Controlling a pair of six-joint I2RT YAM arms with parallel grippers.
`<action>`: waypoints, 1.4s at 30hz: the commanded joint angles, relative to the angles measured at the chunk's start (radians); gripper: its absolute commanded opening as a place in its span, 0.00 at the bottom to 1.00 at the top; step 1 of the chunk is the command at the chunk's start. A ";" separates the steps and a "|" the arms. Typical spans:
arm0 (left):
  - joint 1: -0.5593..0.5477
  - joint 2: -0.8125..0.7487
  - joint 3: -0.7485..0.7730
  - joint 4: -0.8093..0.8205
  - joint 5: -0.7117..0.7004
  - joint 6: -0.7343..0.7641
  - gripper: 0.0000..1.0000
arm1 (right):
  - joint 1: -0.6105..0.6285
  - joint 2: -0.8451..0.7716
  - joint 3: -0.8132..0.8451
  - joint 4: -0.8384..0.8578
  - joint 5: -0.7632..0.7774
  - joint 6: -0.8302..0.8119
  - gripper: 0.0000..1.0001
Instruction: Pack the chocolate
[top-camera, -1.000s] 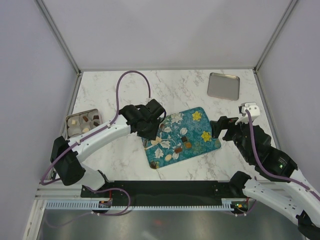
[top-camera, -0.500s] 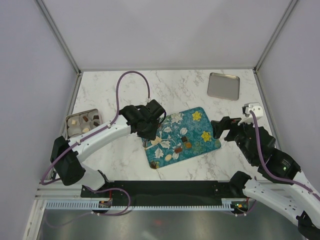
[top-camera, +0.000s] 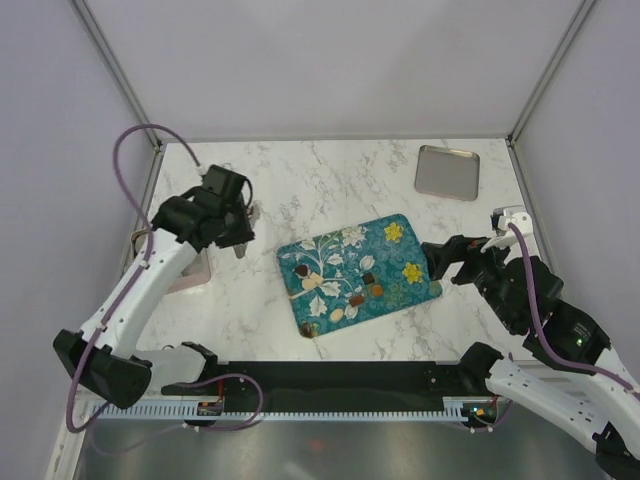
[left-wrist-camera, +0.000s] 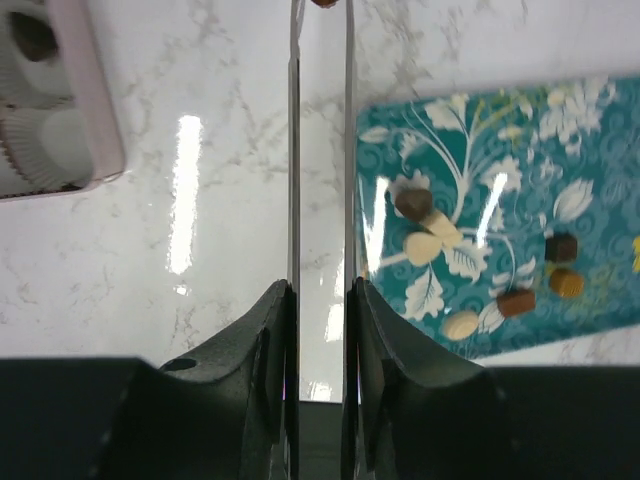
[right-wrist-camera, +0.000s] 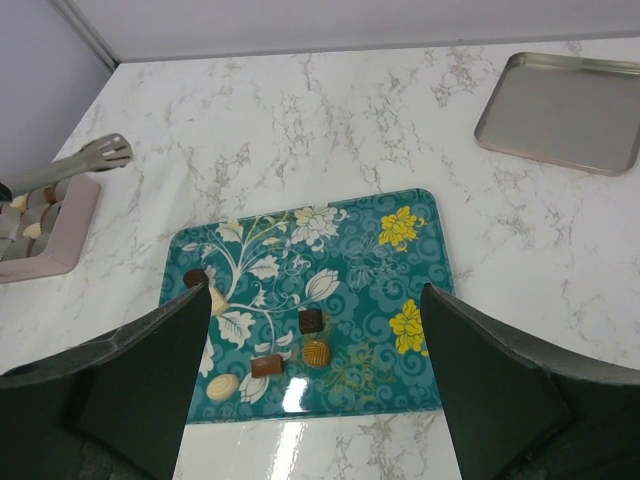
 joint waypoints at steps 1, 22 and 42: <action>0.175 -0.092 -0.002 -0.023 -0.038 -0.007 0.32 | 0.003 0.001 0.041 0.001 -0.049 0.011 0.93; 0.673 -0.201 -0.228 0.004 -0.164 0.125 0.30 | 0.003 0.099 0.099 -0.044 -0.180 -0.019 0.93; 0.700 -0.182 -0.263 0.035 -0.204 0.182 0.34 | 0.003 0.083 0.111 -0.045 -0.166 -0.001 0.93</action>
